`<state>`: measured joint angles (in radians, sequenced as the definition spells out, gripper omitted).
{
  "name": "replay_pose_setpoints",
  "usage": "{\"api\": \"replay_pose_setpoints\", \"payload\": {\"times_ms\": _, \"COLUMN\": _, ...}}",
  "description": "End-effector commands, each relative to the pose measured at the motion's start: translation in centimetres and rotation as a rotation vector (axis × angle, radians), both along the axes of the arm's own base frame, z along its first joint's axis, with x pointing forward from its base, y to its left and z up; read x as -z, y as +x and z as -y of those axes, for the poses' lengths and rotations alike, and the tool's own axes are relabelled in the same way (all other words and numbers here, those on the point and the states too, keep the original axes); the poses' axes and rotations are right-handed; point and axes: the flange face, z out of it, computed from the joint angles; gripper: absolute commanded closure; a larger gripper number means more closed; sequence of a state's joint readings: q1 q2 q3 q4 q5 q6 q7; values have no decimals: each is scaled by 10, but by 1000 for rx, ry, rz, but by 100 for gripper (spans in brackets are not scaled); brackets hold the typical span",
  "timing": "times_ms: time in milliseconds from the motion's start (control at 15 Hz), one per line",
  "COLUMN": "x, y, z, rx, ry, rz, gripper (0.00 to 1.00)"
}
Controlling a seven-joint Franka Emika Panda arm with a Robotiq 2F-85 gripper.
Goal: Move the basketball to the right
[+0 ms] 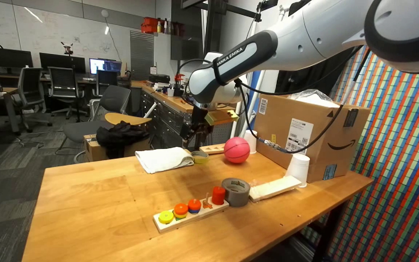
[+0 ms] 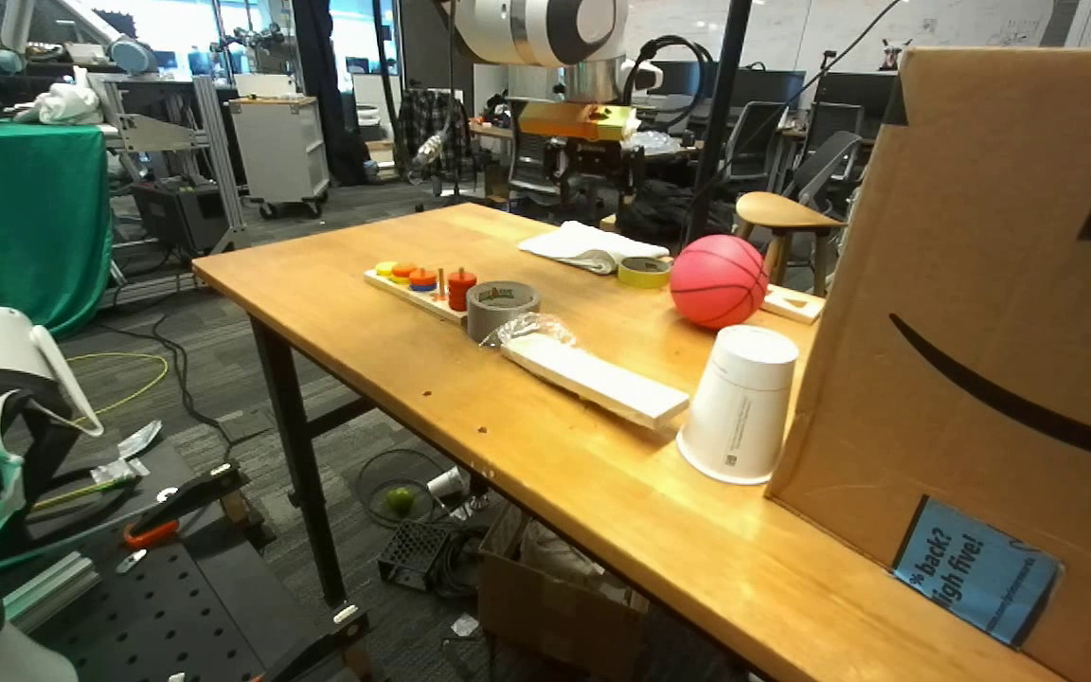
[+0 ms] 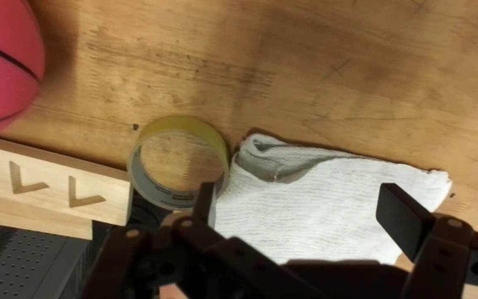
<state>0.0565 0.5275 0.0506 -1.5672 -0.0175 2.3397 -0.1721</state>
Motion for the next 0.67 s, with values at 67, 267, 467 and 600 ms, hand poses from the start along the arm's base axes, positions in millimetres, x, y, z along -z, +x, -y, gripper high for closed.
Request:
{"api": "replay_pose_setpoints", "payload": {"times_ms": 67, "x": -3, "y": 21, "z": 48, "rx": 76, "ry": -19, "rz": 2, "gripper": 0}}
{"api": "replay_pose_setpoints", "payload": {"times_ms": 267, "x": -1, "y": 17, "z": 85, "rx": 144, "ry": -32, "rz": -17, "gripper": 0}}
{"api": "replay_pose_setpoints", "payload": {"times_ms": 467, "x": -12, "y": 2, "z": 136, "rx": 246, "ry": -54, "rz": -55, "gripper": 0}}
{"api": "replay_pose_setpoints", "payload": {"times_ms": 600, "x": -39, "y": -11, "z": 177, "rx": 321, "ry": -82, "rz": -10, "gripper": 0}}
